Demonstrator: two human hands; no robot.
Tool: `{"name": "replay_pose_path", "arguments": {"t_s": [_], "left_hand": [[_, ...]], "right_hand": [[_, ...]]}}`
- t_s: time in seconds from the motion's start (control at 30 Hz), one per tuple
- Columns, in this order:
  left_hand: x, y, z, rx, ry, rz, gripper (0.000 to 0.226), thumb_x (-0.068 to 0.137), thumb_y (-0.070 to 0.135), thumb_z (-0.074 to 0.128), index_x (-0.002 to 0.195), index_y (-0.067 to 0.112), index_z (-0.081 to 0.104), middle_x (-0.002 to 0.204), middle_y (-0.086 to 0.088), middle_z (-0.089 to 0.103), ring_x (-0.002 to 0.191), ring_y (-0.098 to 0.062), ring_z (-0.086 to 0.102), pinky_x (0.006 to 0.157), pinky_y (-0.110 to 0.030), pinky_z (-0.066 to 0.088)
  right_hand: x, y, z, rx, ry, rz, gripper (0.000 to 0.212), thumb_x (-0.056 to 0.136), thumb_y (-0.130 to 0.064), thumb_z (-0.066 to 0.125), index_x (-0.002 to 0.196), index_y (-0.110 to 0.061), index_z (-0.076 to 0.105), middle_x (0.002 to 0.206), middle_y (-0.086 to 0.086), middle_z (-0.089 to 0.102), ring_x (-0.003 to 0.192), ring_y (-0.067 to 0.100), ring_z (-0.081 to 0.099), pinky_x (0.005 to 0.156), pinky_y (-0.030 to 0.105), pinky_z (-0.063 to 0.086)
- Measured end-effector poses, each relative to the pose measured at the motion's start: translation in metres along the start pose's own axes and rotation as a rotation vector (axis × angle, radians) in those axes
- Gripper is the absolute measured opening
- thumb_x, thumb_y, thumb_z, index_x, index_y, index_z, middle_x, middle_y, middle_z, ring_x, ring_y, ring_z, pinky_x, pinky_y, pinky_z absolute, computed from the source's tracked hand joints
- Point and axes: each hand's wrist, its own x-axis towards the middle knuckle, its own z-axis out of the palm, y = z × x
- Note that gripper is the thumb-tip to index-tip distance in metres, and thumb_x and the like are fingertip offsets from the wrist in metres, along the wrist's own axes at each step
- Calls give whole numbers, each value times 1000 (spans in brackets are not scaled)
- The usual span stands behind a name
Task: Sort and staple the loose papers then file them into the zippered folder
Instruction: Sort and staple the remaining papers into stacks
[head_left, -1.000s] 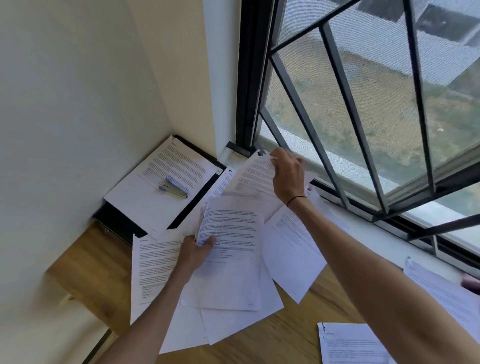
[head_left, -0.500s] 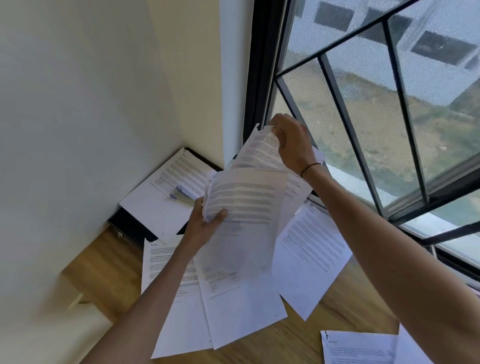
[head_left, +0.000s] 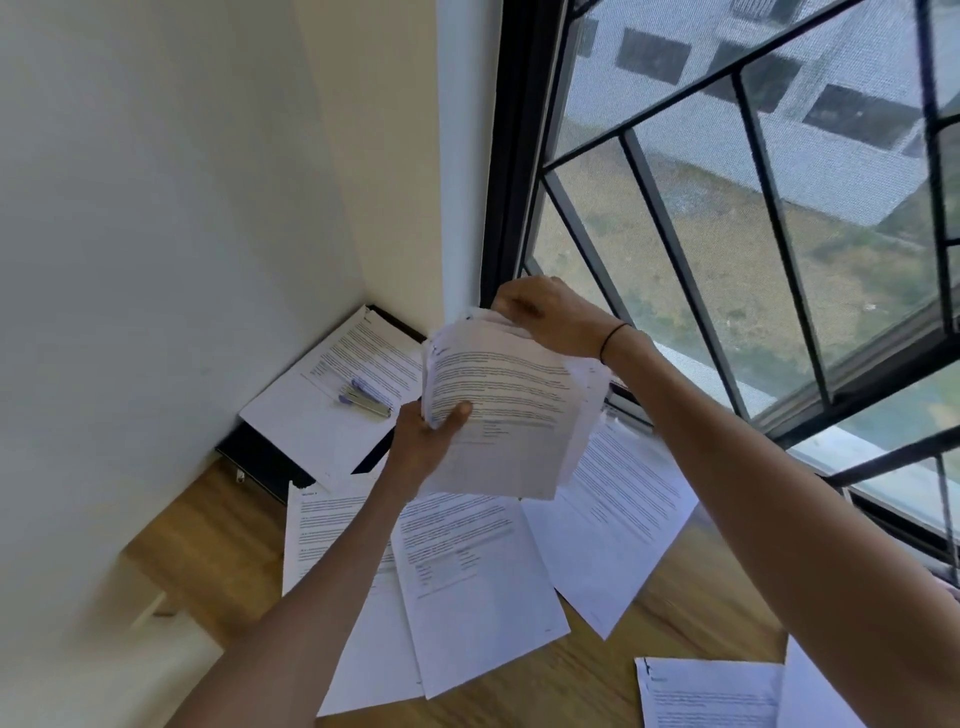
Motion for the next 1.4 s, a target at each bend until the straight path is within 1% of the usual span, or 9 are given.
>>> {"name": "replay_pose_path", "arguments": {"t_s": [0.1,0.23,0.37,0.6,0.7,0.83,1.07,1.17,1.4], "left_hand": [[-8,-4,3,-5,19,39,38,80,50,82,108,25,74,100,5,78,93,-6,74,74,-23,59],[-15,-5,12,-15,39,114,48,84,34,84,123,17,61,114,0,73,106,-13,70,79,-24,59],[-10,-3,11,-29,93,104,72,76,17,92,126,11,40,118,-5,68,104,-8,70,80,-27,62],[-6,-4,10,-34,-23,121,42,82,14,86,121,11,71,110,-2,77,102,-13,74,81,-25,60],[-7,-4,13,-27,-45,98,27,90,18,79,116,17,72,109,0,77,104,-15,73,80,-24,59],[-10,-8,9,-89,18,62,30,90,17,79,119,12,73,114,0,77,108,-13,72,88,-28,59],[-7,-4,-4,-169,83,12,29,83,8,84,106,22,75,100,14,79,100,-9,74,82,-25,60],[-7,-2,-6,-137,58,37,36,80,7,86,112,16,75,103,12,79,102,-10,74,83,-25,60],[-13,-1,-17,24,-58,105,41,75,7,90,108,24,74,101,14,77,98,-2,72,82,-24,60]], "right_hand": [[-8,-6,-1,-92,-147,14,46,96,-57,59,84,-12,58,77,-2,59,69,16,54,63,29,44],[-13,1,23,-299,-175,6,36,90,-33,78,121,-23,63,99,-7,56,104,25,58,81,34,40],[-22,1,36,-364,-129,-3,36,94,-22,73,127,-25,60,114,9,57,102,32,61,86,42,51],[-37,-2,45,-339,-31,-140,42,92,-10,72,98,-42,46,78,-6,44,76,29,55,70,42,49],[-46,2,45,-417,16,-181,27,92,-18,75,114,-23,59,91,0,61,87,26,62,76,40,49],[-62,27,35,-451,137,26,54,81,-46,82,123,-28,53,118,-5,68,108,22,61,91,43,46],[-101,80,61,653,184,305,79,68,-26,95,133,-20,52,120,4,73,108,23,73,90,43,61],[-108,79,93,718,115,300,58,77,-5,88,129,-13,64,118,2,76,110,20,72,93,37,60],[-101,78,115,792,269,316,41,79,-4,86,117,-10,73,112,5,77,104,23,73,90,39,61]]}}
